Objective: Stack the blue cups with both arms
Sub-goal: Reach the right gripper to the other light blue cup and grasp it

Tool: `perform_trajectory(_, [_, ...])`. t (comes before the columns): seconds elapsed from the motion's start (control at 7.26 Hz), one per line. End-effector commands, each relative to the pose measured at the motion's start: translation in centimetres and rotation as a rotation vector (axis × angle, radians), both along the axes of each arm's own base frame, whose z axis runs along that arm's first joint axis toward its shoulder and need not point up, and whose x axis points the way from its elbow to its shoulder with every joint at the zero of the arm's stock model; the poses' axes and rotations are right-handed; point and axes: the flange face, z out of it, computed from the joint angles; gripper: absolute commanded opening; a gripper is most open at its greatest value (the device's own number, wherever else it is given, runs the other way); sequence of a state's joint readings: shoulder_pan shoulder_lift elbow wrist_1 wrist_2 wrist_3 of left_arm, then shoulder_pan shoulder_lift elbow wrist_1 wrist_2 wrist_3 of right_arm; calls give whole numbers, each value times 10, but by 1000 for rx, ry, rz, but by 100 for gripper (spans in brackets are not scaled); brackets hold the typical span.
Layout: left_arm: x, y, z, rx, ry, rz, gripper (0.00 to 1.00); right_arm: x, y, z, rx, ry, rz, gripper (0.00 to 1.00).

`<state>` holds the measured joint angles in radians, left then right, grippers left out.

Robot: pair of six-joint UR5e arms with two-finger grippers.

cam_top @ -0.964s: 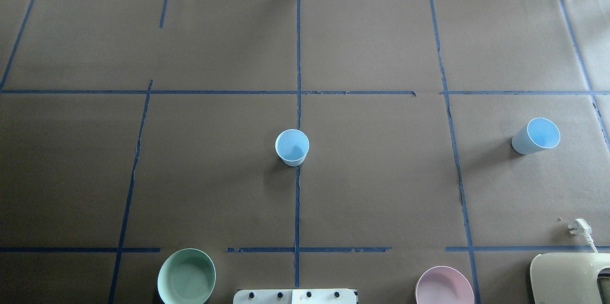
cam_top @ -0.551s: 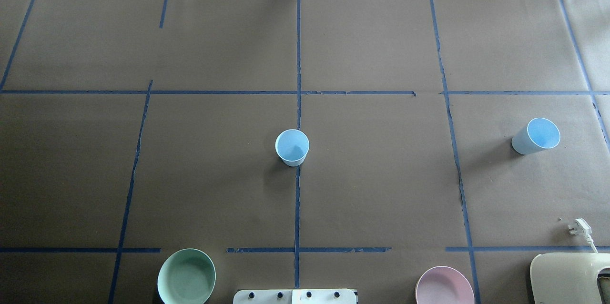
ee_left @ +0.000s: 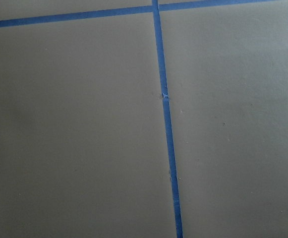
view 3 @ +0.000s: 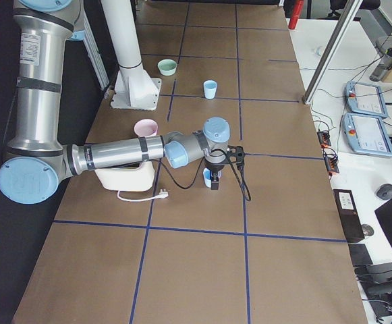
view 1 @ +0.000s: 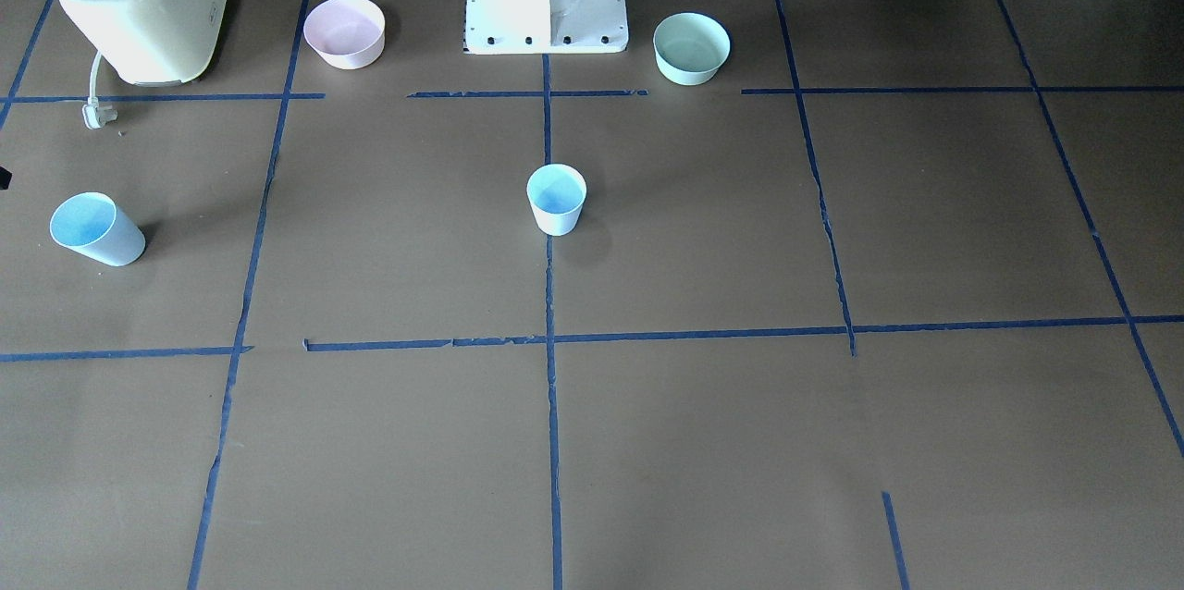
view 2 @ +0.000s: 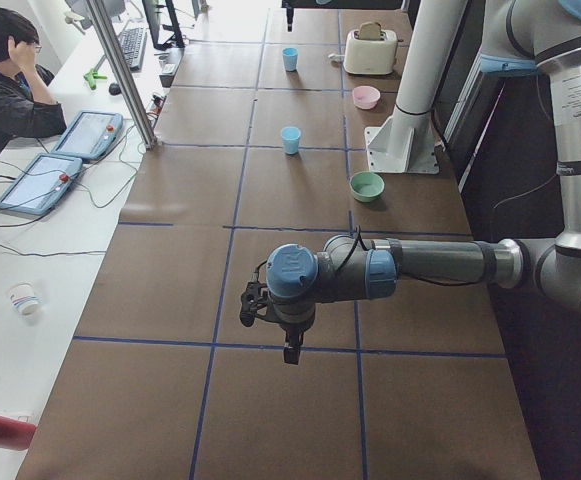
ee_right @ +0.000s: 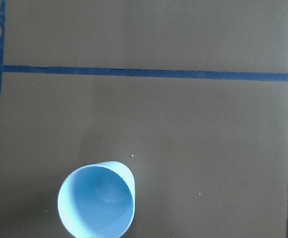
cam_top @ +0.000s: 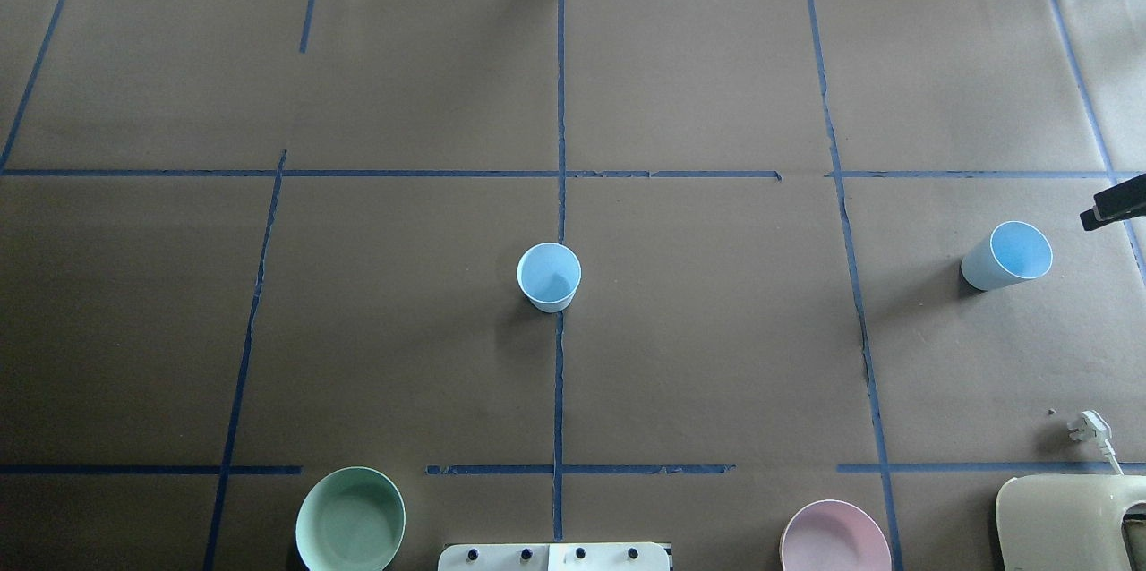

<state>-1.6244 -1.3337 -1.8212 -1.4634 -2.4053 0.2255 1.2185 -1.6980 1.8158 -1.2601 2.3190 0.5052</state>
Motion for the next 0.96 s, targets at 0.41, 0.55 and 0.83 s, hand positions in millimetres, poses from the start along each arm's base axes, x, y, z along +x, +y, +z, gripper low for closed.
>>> perform_trajectory(0.41, [0, -1, -1, 3, 0, 1, 100, -52, 6, 33, 7, -5, 6, 99])
perform_trajectory(0.55, [0, -1, -2, 5, 0, 1, 100, -61, 8, 35, 8, 9, -5, 99])
perform_trajectory(0.83, [0, 0, 0, 2, -2, 1, 100, -79, 3, 42, 3, 20, -30, 76])
